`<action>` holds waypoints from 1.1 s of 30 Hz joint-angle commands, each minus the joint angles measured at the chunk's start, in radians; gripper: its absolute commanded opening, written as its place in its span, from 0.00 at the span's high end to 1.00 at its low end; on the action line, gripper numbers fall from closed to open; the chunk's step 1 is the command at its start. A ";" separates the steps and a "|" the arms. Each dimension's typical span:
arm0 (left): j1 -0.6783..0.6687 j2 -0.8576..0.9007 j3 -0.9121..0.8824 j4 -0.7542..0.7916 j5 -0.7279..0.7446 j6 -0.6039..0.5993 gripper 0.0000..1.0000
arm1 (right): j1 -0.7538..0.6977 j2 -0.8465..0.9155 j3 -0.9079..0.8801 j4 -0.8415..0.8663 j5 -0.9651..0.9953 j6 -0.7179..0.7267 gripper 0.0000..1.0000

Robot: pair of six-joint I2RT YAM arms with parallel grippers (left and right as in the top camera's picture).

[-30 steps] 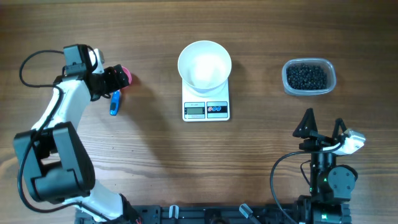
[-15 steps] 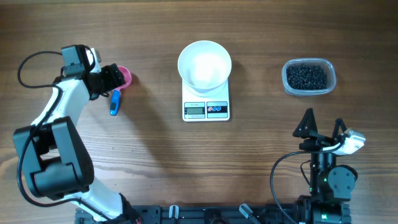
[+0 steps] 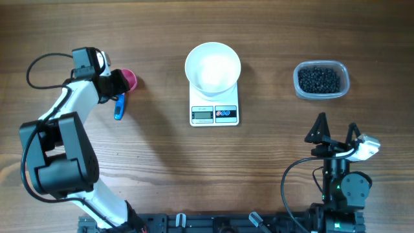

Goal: Scoop item into bowl and weigh 150g on scale
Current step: 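Close the left gripper on the scoop rim and lift it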

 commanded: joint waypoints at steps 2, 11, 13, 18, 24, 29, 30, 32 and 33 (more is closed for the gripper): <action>-0.002 0.021 0.019 0.016 -0.013 0.001 0.56 | 0.005 -0.004 0.000 0.003 -0.009 0.008 0.00; -0.010 0.089 0.019 0.022 -0.012 -0.002 0.73 | 0.005 -0.004 0.000 0.003 -0.009 0.008 0.00; -0.011 0.089 0.019 0.027 -0.012 -0.002 0.82 | 0.005 -0.004 0.000 0.003 -0.009 0.008 0.00; -0.011 0.087 0.019 0.032 -0.008 -0.002 0.96 | 0.005 -0.004 0.000 0.003 -0.009 0.008 0.00; -0.009 -0.012 0.019 0.036 0.018 -0.068 0.96 | 0.005 -0.004 0.000 0.003 -0.009 0.008 0.00; -0.009 -0.180 0.019 0.013 0.018 -0.170 0.96 | 0.005 -0.004 0.000 0.003 -0.009 0.008 0.00; -0.010 -0.215 0.019 0.002 0.018 -0.188 0.96 | 0.005 -0.004 0.000 0.003 -0.009 0.008 0.00; -0.010 -0.267 0.019 -0.024 0.018 -0.216 0.96 | 0.005 -0.004 0.000 0.003 -0.009 0.008 0.00; -0.010 -0.295 0.019 -0.044 0.018 -0.236 0.96 | 0.005 -0.004 0.000 0.003 -0.009 0.008 0.00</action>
